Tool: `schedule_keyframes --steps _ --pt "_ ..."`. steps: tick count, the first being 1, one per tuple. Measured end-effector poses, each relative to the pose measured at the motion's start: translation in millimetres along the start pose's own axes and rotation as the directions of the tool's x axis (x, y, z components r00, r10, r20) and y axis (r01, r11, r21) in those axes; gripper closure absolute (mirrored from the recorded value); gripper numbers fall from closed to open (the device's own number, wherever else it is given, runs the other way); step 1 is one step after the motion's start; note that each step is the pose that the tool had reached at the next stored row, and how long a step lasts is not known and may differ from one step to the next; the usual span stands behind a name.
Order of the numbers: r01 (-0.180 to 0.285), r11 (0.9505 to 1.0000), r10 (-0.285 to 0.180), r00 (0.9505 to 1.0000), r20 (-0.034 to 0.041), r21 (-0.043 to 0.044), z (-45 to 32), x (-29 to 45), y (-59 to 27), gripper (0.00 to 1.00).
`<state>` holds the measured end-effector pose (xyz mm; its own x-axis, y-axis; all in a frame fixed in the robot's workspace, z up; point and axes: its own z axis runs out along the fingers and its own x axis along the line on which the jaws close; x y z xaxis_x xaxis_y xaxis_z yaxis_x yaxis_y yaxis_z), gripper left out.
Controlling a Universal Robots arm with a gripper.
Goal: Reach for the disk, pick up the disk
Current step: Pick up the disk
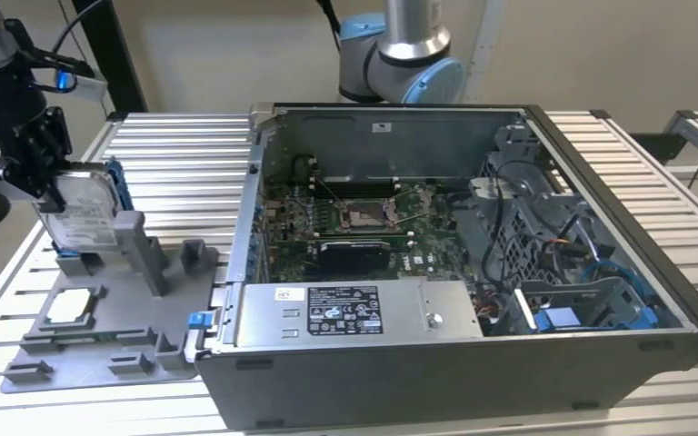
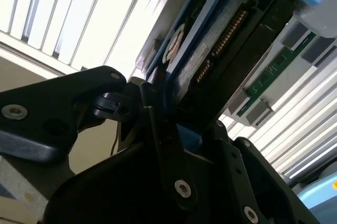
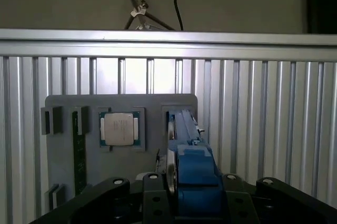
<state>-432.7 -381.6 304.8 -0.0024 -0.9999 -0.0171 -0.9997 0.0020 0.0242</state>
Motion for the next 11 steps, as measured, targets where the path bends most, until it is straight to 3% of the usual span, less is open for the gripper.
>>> schedule_keyframes --steps 3,11 --pt "0.000 1.0000 0.000 1.0000 -0.0001 0.0000 -3.2 0.0 0.1 1.00" --pt "0.000 1.0000 0.000 1.0000 0.0000 0.0000 -3.3 0.0 0.6 1.00"
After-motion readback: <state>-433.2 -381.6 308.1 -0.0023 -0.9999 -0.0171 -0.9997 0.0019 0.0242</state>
